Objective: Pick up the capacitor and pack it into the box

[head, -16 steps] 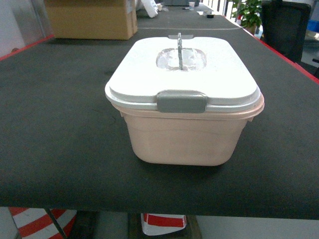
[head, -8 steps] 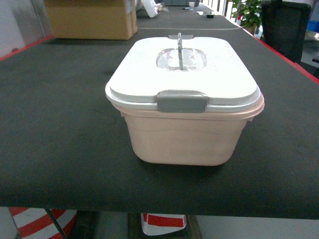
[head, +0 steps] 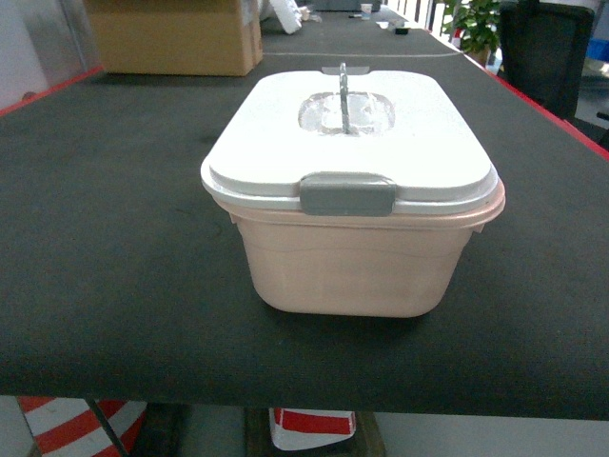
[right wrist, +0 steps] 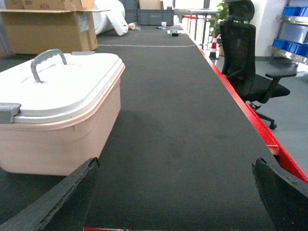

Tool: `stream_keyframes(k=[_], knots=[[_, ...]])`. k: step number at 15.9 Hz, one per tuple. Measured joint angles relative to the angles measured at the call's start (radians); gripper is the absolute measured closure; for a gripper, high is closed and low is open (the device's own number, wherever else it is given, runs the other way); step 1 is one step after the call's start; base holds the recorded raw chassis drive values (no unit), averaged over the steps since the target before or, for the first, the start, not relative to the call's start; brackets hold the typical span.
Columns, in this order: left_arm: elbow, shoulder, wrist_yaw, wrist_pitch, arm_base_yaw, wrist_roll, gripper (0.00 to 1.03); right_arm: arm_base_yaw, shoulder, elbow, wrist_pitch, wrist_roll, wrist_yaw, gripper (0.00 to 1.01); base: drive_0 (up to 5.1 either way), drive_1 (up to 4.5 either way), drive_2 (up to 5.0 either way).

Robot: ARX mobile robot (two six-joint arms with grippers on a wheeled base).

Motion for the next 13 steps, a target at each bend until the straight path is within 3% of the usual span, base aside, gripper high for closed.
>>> stream_keyframes(k=[1, 13], knots=[[0.0, 0.0, 0.0, 0.0, 0.0, 0.0, 0.03, 0.0, 0.0, 0.0, 0.0, 0.0, 0.0, 0.03, 0.0, 0.0, 0.0], [0.0, 0.0, 0.0, 0.0, 0.0, 0.0, 0.05, 0.0, 0.0, 0.0, 0.0, 0.0, 0.0, 0.03, 0.0, 0.0, 0.0]])
